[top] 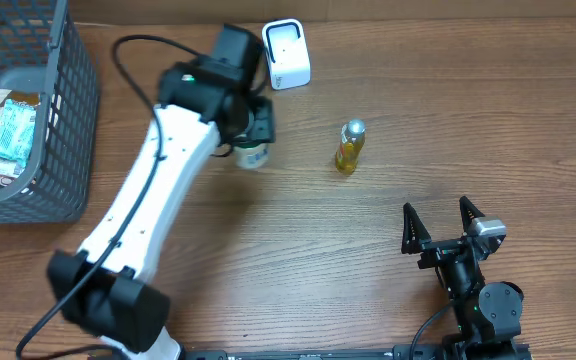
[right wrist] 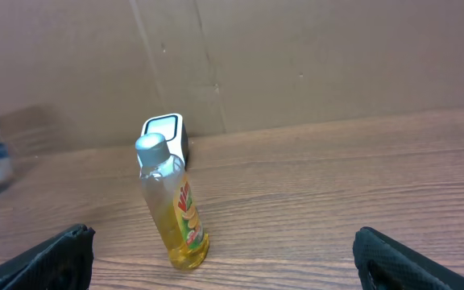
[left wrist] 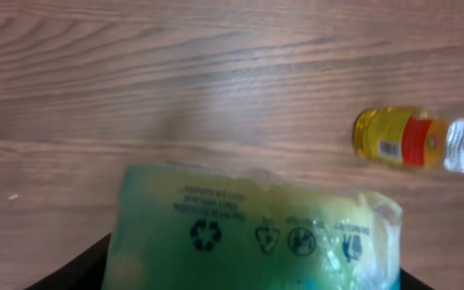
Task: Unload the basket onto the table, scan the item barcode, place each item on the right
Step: 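Lift the tissue packet out and carry it toward the scanner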
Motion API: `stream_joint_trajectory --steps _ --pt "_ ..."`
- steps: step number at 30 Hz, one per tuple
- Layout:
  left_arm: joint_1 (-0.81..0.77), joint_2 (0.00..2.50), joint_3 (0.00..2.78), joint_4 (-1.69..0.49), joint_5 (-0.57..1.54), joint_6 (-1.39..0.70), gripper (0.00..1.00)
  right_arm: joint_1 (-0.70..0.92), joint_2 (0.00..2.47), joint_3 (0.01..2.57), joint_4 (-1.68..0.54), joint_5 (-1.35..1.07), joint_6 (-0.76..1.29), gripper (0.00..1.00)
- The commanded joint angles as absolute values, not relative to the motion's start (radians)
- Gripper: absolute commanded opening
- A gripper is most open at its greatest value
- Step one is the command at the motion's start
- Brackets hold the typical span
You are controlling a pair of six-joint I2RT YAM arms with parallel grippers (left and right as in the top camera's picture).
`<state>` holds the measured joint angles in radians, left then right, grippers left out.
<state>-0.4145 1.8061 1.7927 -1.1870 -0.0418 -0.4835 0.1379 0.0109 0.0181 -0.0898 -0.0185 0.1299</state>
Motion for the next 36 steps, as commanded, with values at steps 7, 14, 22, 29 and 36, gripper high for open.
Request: stream_joint_trajectory --steps 7,14,22,29,36 --pt "-0.562 1.913 1.808 -1.052 -0.208 -0.588 0.34 0.134 0.003 0.008 -0.084 -0.012 0.122 1.00" --pt "-0.668 1.958 1.808 -1.023 -0.350 -0.609 0.35 0.134 0.003 0.008 -0.084 -0.012 0.122 1.00" --pt "-0.674 2.016 1.808 -1.015 -0.347 -0.722 0.36 0.134 0.003 0.008 -0.084 -0.012 0.122 1.00" --pt "-0.674 2.025 1.808 -0.991 -0.313 -0.694 0.36 0.134 0.003 0.008 -0.084 -0.012 0.122 1.00" --pt "-0.672 2.033 1.808 -0.976 -0.313 -0.671 0.36 0.134 0.003 0.008 -0.084 -0.012 0.122 1.00"
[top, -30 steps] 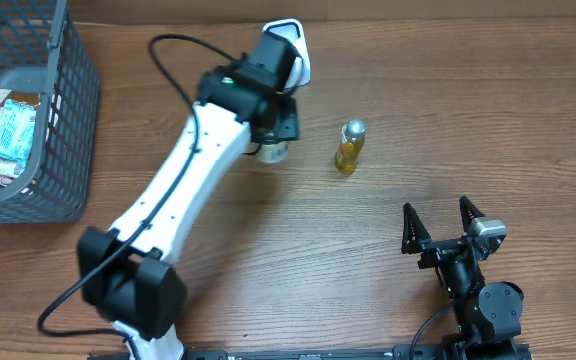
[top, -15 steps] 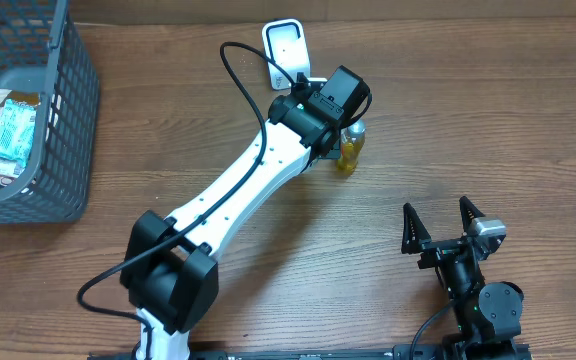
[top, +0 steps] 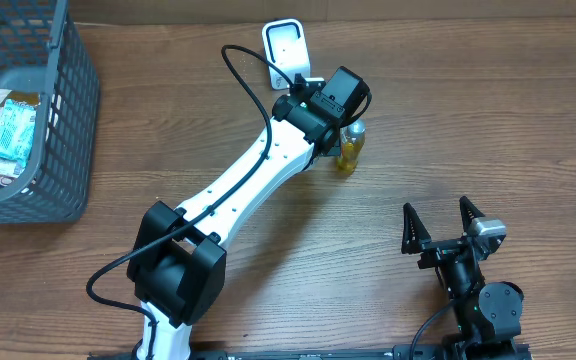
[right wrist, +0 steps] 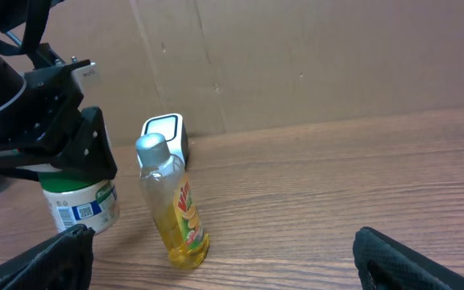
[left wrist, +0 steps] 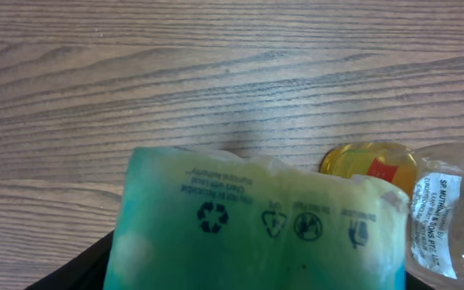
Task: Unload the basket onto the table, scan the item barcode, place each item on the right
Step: 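Lift the tissue packet out and carry it toward the scanner, then hold the tissue packet barcode side in front of the scanner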
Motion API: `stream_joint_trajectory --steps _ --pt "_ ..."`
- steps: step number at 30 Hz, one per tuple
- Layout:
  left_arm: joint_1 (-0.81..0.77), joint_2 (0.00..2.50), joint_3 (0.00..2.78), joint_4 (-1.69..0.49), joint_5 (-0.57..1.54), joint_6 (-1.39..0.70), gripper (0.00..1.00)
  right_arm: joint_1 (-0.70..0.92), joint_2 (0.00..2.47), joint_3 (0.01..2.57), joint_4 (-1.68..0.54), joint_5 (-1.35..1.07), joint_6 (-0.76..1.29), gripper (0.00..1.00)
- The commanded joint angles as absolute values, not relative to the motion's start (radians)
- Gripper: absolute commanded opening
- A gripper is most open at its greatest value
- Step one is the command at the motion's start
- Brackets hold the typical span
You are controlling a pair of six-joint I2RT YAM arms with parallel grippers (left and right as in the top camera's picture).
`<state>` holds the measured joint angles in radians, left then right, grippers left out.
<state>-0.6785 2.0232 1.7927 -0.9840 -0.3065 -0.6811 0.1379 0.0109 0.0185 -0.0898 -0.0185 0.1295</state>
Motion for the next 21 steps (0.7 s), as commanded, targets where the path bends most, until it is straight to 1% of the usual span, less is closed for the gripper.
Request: stream_joint_trajectory --steps 1,4,8,21 --pt "-0.672 2.033 1.808 -0.972 -0.313 -0.662 0.36 0.134 0.003 0.008 -0.084 -0.012 0.122 1.00" --pt "-0.672 2.033 1.808 -0.954 -0.311 -0.638 0.36 0.134 0.003 0.008 -0.084 -0.012 0.122 1.00" --pt "-0.666 2.033 1.808 -0.934 -0.256 -0.574 0.35 0.134 0.003 0.008 -0.084 -0.012 0.122 1.00" --pt "-0.620 2.034 1.807 -0.934 -0.183 -0.553 0.38 0.134 0.003 0.008 -0.084 -0.012 0.122 1.00"
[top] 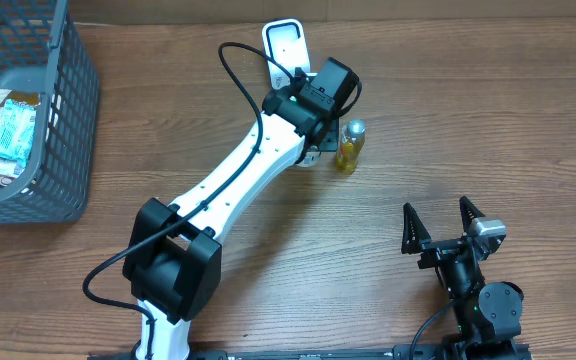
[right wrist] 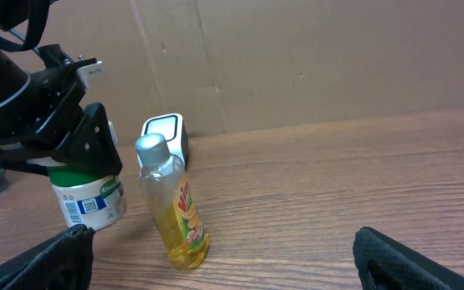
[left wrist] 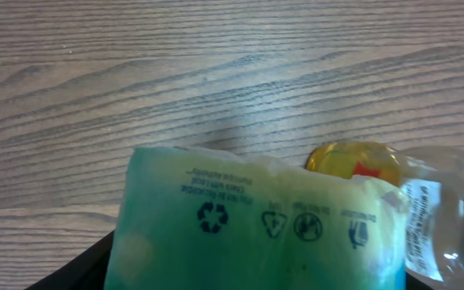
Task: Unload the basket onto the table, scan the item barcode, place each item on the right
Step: 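Hold the tissue packet barcode side in front of the scanner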
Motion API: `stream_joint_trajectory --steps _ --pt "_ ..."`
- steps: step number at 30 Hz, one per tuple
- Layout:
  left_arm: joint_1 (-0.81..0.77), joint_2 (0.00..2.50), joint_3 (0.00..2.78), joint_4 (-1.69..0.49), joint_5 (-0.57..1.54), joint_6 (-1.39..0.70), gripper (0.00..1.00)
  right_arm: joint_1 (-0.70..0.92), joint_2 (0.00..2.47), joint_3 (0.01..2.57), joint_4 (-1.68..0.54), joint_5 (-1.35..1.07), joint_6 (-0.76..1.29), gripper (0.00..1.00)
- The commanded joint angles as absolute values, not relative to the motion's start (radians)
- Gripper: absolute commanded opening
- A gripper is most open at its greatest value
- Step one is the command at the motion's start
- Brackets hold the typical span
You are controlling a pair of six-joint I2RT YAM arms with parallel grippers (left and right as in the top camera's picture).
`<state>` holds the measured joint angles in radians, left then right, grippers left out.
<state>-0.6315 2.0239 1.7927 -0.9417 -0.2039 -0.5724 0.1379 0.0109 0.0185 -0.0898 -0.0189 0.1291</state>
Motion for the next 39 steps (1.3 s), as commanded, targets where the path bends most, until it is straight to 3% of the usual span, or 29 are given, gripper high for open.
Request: stream_joint_trajectory --steps 1,39 --pt "-0.620 2.034 1.806 -0.934 -0.183 -0.553 0.37 0.134 0.003 0.008 -0.084 -0.012 0.122 1.00" --pt "-0.622 2.037 1.623 -0.796 -0.183 -0.583 0.38 0.134 0.003 0.008 -0.084 -0.012 0.122 1.00"
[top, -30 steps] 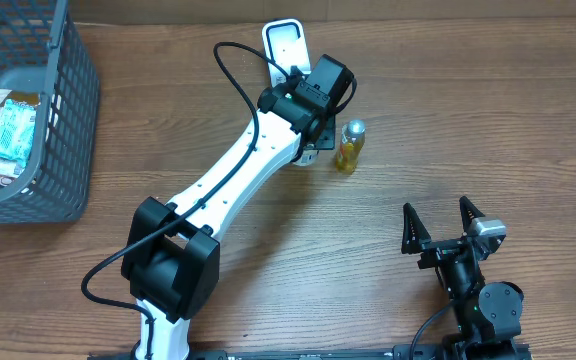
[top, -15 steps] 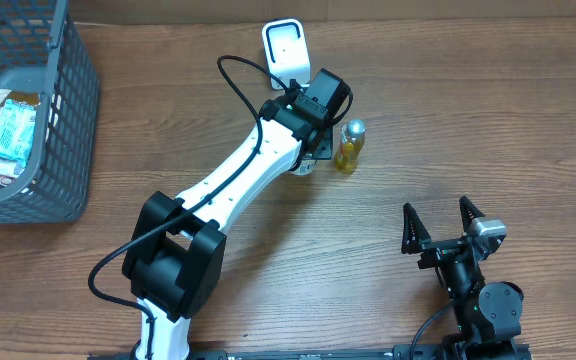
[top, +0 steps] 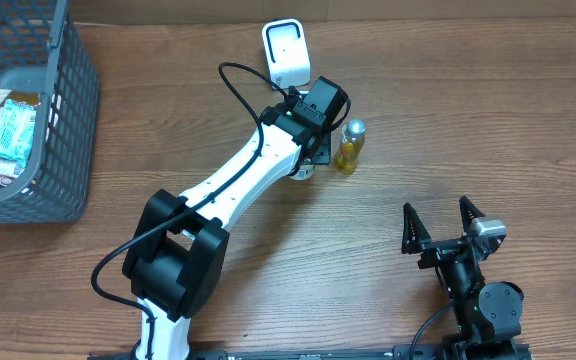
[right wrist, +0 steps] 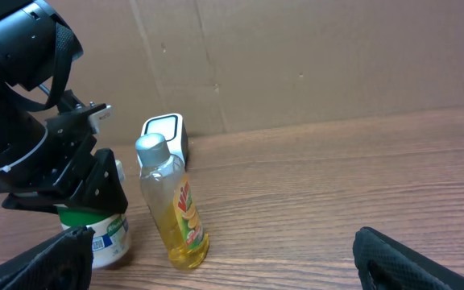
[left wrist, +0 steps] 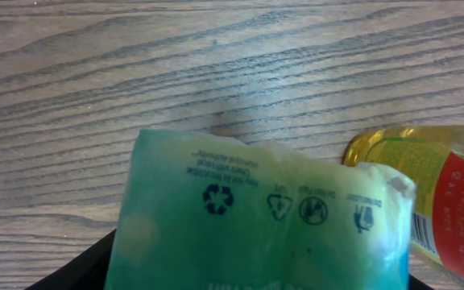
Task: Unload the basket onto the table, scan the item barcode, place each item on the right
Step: 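Hold the tissue packet barcode side in front of the scanner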
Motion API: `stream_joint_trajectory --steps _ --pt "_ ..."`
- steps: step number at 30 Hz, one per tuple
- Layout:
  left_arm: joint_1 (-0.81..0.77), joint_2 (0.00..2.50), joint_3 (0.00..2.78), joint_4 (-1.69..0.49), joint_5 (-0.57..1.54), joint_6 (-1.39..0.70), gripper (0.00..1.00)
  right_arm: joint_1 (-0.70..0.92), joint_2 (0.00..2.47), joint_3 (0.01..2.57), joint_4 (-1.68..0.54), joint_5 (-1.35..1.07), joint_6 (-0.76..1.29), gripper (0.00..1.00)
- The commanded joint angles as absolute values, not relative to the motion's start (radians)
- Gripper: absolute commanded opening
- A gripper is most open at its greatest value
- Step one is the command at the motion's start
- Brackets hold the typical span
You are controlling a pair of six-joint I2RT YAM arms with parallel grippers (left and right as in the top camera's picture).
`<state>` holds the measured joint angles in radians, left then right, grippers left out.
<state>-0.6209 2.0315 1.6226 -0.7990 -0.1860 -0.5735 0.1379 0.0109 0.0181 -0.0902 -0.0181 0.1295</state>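
Observation:
My left gripper (top: 307,158) is shut on a white tub with a green lid (right wrist: 108,231). The tub is upright, its base at or just above the wood, just left of a bottle of yellow liquid (right wrist: 172,205). In the left wrist view the tub's green top (left wrist: 256,217) fills the lower frame, with the bottle (left wrist: 437,189) at the right edge. The white scanner (top: 286,52) stands behind them at the far edge. Close to the front edge, my right gripper (top: 444,224) is open and holds nothing.
A dark wire basket (top: 63,120) with packets in it sits at the far left. The left arm (top: 228,200) stretches diagonally across the middle of the table. A cardboard wall (right wrist: 312,56) backs the table behind the scanner.
The left gripper has come down and slightly toward the near side with the tub, which now sits low beside the bottle. The right arm has not moved.
The left gripper first held the tub to the left of the scanner's front. It then held it in front of the scanner, close to the bottle, and a moment later slightly further left. Now the tub is low beside the bottle. The right gripper stayed open throughout.

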Motion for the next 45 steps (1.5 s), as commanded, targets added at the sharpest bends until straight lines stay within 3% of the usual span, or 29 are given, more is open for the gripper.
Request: stream_joint_trajectory --steps 1,30,35,37,45 --pt "-0.622 2.037 1.623 -0.796 -0.183 -0.583 0.38 0.134 0.003 0.008 -0.084 -0.012 0.122 1.00" --pt "-0.622 2.040 1.554 -0.764 -0.190 -0.583 0.42 0.134 0.003 0.008 -0.084 -0.012 0.122 1.00" --pt "-0.622 2.040 1.554 -0.767 -0.189 -0.583 0.49 0.134 0.003 0.008 -0.084 -0.012 0.123 1.00" --pt "-0.622 2.040 1.553 -0.767 -0.189 -0.582 0.56 0.134 0.003 0.008 -0.084 -0.012 0.122 1.00" --pt "-0.622 2.040 1.553 -0.785 -0.189 -0.579 0.59 0.134 0.003 0.008 -0.084 -0.012 0.122 1.00"
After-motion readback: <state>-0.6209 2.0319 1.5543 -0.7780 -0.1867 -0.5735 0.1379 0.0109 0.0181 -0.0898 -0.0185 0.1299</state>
